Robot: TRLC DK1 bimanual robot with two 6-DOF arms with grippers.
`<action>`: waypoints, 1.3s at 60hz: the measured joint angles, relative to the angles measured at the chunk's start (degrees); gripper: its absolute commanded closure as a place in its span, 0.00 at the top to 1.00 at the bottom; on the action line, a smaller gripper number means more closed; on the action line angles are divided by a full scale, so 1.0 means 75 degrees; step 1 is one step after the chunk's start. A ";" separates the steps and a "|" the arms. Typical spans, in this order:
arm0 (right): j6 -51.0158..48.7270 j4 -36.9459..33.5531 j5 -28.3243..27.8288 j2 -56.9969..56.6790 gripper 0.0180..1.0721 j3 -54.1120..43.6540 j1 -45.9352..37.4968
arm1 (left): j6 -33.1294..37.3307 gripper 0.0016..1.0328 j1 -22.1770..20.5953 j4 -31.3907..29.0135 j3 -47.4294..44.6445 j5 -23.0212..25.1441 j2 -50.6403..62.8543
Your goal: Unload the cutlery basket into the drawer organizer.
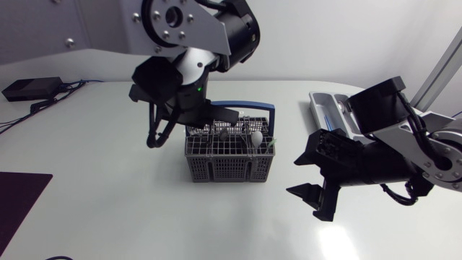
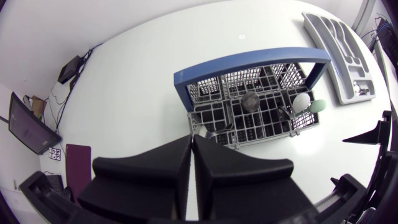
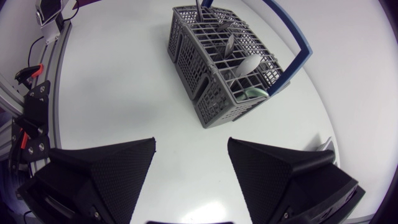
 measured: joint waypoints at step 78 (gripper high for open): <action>0.0428 0.0000 -0.0076 -0.1457 0.79 0.0003 0.0886 | 0.0009 0.03 -0.0944 0.1317 -0.1122 0.1661 -0.1408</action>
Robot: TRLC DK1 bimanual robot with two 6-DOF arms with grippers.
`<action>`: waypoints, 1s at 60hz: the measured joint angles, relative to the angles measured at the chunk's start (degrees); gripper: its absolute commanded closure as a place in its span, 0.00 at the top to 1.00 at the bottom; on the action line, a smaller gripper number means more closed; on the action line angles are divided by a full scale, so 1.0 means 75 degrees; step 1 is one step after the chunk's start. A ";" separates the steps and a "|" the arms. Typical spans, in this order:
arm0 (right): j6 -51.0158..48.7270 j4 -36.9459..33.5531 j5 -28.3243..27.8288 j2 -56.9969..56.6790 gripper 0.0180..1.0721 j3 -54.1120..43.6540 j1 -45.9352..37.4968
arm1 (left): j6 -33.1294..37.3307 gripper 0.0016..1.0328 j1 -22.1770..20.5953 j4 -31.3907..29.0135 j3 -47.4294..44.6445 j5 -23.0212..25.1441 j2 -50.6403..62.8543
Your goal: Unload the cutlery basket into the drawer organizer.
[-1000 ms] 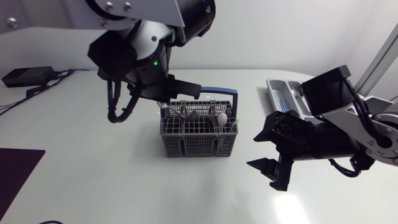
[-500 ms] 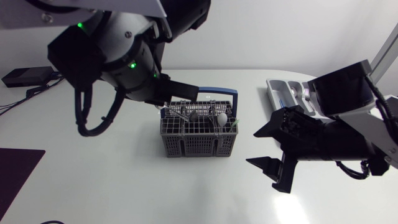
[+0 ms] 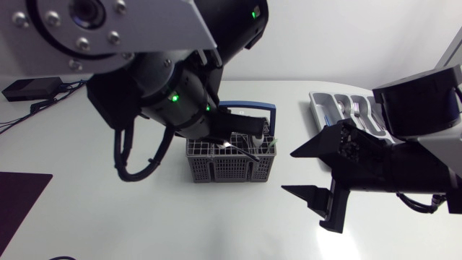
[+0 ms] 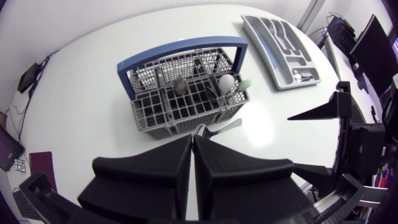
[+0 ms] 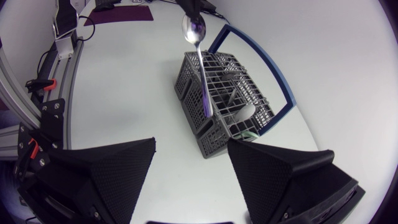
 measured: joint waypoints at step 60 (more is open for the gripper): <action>0.0425 0.1169 -0.0219 0.0918 0.05 -0.0050 0.0793 | 0.0224 0.08 0.0137 0.0391 -0.0152 0.2751 0.0233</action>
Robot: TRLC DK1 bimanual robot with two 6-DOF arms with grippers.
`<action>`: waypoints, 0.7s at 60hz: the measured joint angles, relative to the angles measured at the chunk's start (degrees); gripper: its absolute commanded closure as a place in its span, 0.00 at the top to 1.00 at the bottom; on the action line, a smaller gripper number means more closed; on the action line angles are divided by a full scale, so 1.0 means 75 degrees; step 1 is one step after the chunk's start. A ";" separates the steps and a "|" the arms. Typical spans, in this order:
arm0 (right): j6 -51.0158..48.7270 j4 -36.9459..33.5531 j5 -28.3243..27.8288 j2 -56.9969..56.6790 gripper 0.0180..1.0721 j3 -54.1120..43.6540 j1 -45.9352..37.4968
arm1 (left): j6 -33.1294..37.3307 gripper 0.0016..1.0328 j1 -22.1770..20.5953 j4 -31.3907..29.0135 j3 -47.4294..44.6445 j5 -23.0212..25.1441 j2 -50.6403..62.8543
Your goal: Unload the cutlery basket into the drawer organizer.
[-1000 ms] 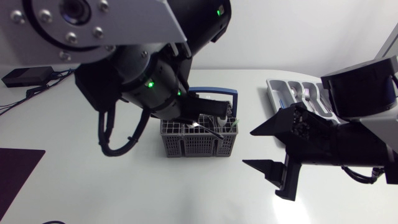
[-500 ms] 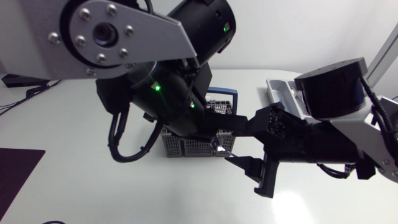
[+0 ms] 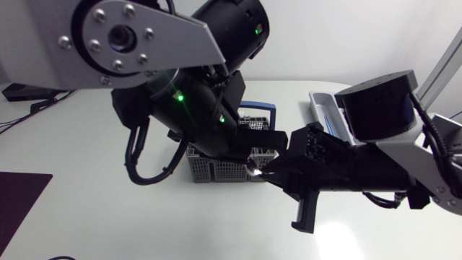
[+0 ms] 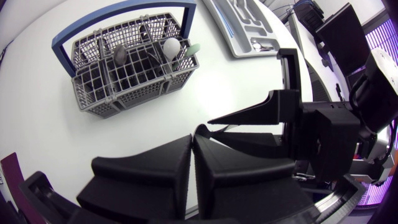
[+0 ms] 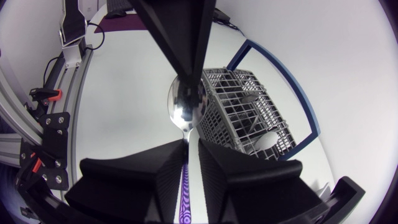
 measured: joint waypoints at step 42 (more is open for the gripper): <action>-0.0213 -0.0679 -0.0615 -0.0227 0.05 -0.0219 -0.0565 | -0.0006 0.89 0.1008 0.0020 0.0402 0.0609 0.0000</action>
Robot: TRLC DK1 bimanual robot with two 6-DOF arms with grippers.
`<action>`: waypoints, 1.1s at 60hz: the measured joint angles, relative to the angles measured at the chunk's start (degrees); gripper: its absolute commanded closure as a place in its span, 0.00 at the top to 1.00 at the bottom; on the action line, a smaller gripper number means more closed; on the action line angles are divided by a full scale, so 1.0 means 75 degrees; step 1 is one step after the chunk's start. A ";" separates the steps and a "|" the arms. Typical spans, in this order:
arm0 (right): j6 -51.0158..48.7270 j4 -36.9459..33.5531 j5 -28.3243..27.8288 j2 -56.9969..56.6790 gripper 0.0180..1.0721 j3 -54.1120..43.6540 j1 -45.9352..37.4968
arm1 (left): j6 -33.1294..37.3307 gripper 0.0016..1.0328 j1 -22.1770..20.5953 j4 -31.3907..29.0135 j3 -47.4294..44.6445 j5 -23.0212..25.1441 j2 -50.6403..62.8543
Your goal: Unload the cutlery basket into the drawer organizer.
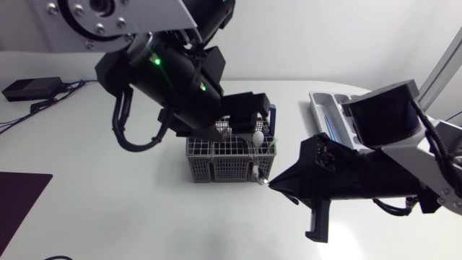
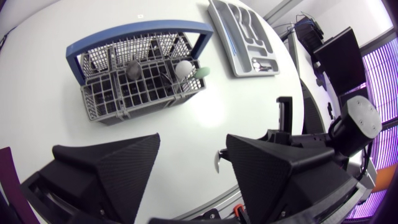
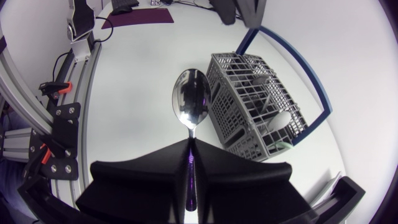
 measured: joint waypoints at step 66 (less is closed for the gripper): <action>-0.7420 -0.3124 -0.1900 0.3780 0.05 0.2346 -0.7638 | -0.1413 0.95 0.0312 0.1970 -0.0685 -0.0656 0.0425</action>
